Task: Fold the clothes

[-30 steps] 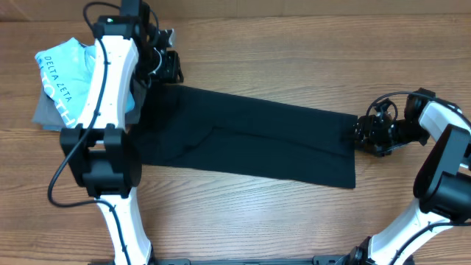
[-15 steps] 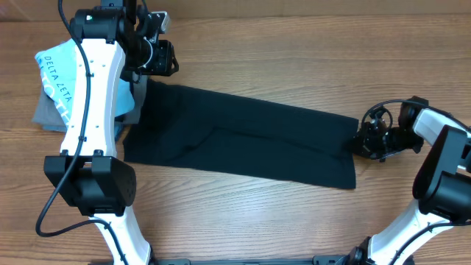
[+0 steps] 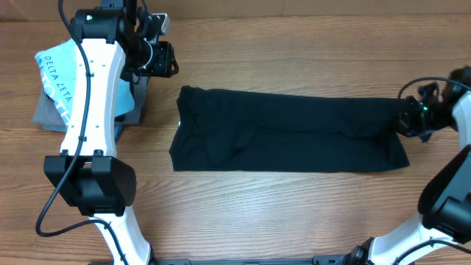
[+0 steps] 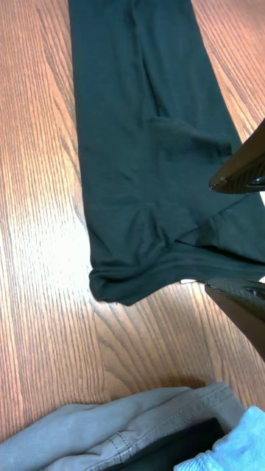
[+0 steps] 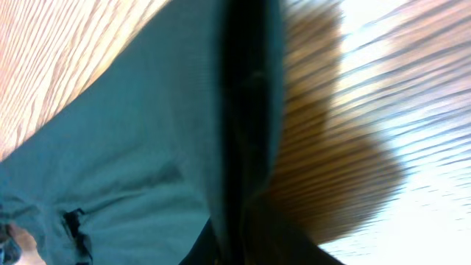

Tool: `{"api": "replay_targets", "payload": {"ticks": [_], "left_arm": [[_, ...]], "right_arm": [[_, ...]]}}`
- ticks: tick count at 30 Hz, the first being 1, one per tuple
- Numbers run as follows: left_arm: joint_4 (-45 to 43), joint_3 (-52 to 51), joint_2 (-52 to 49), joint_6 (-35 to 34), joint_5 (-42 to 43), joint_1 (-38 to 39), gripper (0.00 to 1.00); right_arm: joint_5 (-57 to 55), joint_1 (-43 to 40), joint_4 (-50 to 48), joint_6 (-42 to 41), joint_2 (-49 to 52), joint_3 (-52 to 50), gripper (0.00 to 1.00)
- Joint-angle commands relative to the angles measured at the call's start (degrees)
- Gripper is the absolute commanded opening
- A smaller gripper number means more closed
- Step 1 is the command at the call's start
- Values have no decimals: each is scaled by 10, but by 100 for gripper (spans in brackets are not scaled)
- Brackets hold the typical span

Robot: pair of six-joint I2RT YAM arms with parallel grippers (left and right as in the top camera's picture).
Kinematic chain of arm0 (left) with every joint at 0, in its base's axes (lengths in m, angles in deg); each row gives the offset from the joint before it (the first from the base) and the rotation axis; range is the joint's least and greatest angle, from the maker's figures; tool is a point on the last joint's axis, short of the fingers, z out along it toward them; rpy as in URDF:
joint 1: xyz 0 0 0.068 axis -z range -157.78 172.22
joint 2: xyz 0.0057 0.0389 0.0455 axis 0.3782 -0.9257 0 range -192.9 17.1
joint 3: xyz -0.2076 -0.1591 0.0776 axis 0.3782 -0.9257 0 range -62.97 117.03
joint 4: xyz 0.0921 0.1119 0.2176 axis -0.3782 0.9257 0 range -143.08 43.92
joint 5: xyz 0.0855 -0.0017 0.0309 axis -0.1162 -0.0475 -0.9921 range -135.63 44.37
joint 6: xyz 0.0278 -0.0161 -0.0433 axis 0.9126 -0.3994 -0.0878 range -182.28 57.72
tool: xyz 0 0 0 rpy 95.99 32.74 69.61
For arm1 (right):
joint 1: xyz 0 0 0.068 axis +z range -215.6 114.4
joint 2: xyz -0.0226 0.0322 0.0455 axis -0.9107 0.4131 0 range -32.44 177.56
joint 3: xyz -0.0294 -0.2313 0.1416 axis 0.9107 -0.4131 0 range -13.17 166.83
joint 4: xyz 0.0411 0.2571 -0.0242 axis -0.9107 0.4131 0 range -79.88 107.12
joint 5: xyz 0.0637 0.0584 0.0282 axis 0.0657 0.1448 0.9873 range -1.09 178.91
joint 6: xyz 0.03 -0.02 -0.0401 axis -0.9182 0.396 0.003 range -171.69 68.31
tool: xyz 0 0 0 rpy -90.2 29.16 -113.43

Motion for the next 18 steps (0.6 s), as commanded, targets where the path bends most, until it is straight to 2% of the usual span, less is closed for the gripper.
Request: {"api": "replay_targets", "payload": {"ticks": [1, 10, 18], "left_arm": [[0, 11, 13, 11, 11, 6, 41], [0, 11, 13, 11, 11, 13, 41], [2, 11, 13, 11, 11, 13, 42]], "right_arm": [[-49, 62, 19, -63, -12, 11, 4], [-100, 210, 17, -206, -12, 11, 4], [-136, 287, -16, -264, -11, 10, 5]]}}
